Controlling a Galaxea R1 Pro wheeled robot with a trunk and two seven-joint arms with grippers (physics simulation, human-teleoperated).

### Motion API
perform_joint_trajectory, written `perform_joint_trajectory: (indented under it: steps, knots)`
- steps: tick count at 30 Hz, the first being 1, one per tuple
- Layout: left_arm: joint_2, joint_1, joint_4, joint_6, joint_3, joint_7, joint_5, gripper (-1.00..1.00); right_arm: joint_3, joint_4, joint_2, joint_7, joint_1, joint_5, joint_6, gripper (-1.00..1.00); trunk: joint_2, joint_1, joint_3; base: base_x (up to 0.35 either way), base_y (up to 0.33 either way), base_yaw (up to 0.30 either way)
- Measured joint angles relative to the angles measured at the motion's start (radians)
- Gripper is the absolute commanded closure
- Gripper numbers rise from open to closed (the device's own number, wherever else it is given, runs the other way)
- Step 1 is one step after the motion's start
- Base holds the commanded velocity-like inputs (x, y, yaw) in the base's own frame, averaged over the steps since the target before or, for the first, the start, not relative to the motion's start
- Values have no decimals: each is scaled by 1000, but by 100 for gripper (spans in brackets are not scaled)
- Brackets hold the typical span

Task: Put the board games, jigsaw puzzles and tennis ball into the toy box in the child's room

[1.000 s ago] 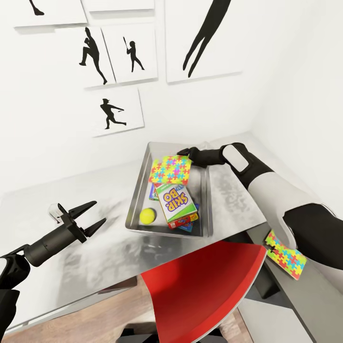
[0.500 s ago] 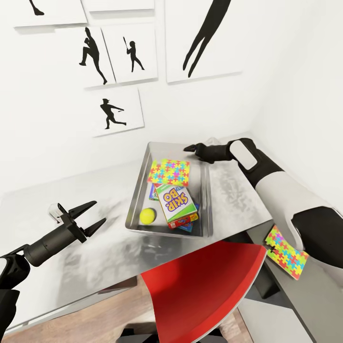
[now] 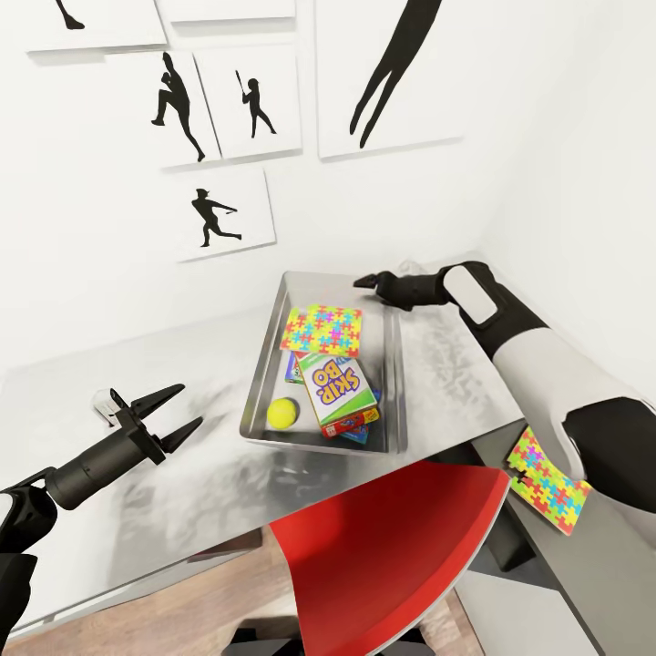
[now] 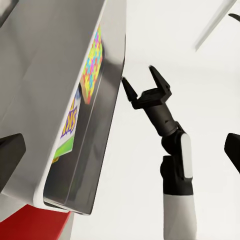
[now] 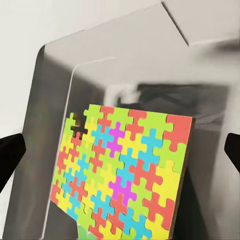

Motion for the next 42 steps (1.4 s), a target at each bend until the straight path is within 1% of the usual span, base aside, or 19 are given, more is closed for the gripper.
perform_joint_trajectory:
  steps: [3, 4, 5, 8, 9, 11, 12, 16, 17, 19, 22, 24, 25, 28, 29, 31, 32, 35, 42]
  knots:
    - [0, 0, 0, 0, 0, 0, 0, -100, 1, -52, -8, 0, 19, -1, 22, -100, 0, 0, 0, 0, 0, 0]
    - [0, 0, 0, 0, 0, 0, 0, -100, 1, -52, -8, 0, 19, -1, 22, -100, 0, 0, 0, 0, 0, 0]
    - [0, 0, 0, 0, 0, 0, 0, -100, 1, -82, -14, 0, 30, -2, 33, -100, 0, 0, 0, 0, 0, 0]
    - [0, 0, 0, 0, 0, 0, 0, -100, 2, -213, -42, 0, 79, -4, 71, -100, 0, 0, 0, 0, 0, 0]
    - [0, 0, 0, 0, 0, 0, 0, -100, 2, -215, -42, 0, 80, -3, 71, -100, 0, 0, 0, 0, 0, 0]
    - [0, 0, 0, 0, 0, 0, 0, -100, 1, -335, -69, 0, 124, -4, 90, -100, 0, 0, 0, 0, 0, 0]
    - [0, 0, 0, 0, 0, 0, 0, -100, -12, -466, -107, 0, 175, -4, 102, -100, 0, 0, 0, 0, 0, 0]
    - [0, 0, 0, 1, 0, -1, 0, -100, -75, -727, -191, 0, 281, -4, 124, -100, 0, 0, 0, 0, 0, 0]
    - [0, 0, 0, 1, 0, -1, 0, -100, -76, -729, -192, 0, 282, -3, 124, -100, 0, 0, 0, 0, 0, 0]
    - [0, 0, 0, 1, 1, -2, 0, -100, -116, -831, -221, -1, 331, -4, 144, -100, 0, 0, 0, 0, 0, 0]
    - [-1, 0, 0, 1, 0, -8, 1, -100, -205, -943, -250, 0, 399, -4, 183, -100, 0, 0, 0, 0, 0, 0]
    - [-2, 1, 0, 1, 0, -21, 3, -100, -272, -988, -262, 2, 435, -4, 212, -100, 0, 0, 0, 0, 0, 0]
    - [-3, 1, 0, 1, 0, -22, 2, -100, -273, -988, -262, 2, 436, -5, 212, -100, 0, 0, 0, 0, 0, 0]
    - [-2, 10, 0, 1, 2, -48, 5, -100, -353, -1026, -272, 3, 470, -4, 247, -100, 0, 0, 2, 0, 0, 0]
    - [-2, 10, 0, 1, 2, -49, 5, -100, -354, -1027, -272, 3, 470, -5, 247, -100, 0, 0, 3, 0, 0, 0]
    - [-1, 16, 0, 1, 3, -63, 7, -100, -386, -1041, -276, 4, 483, -4, 247, -100, 0, 0, 5, 0, 0, 0]
    - [-1, 16, 0, 1, 3, -63, 7, -100, -386, -1041, -276, 4, 484, -5, 247, -100, 0, 0, 6, 0, 0, 0]
    - [0, 22, -1, 1, 6, -79, 9, -100, -412, -1054, -280, 2, 495, -4, 245, -100, 0, 0, 10, 0, 0, 0]
    - [1, 27, -1, 1, 10, -97, 11, -100, -430, -1062, -282, 0, 504, -1, 245, -100, 0, 0, 20, -32, 0, 0]
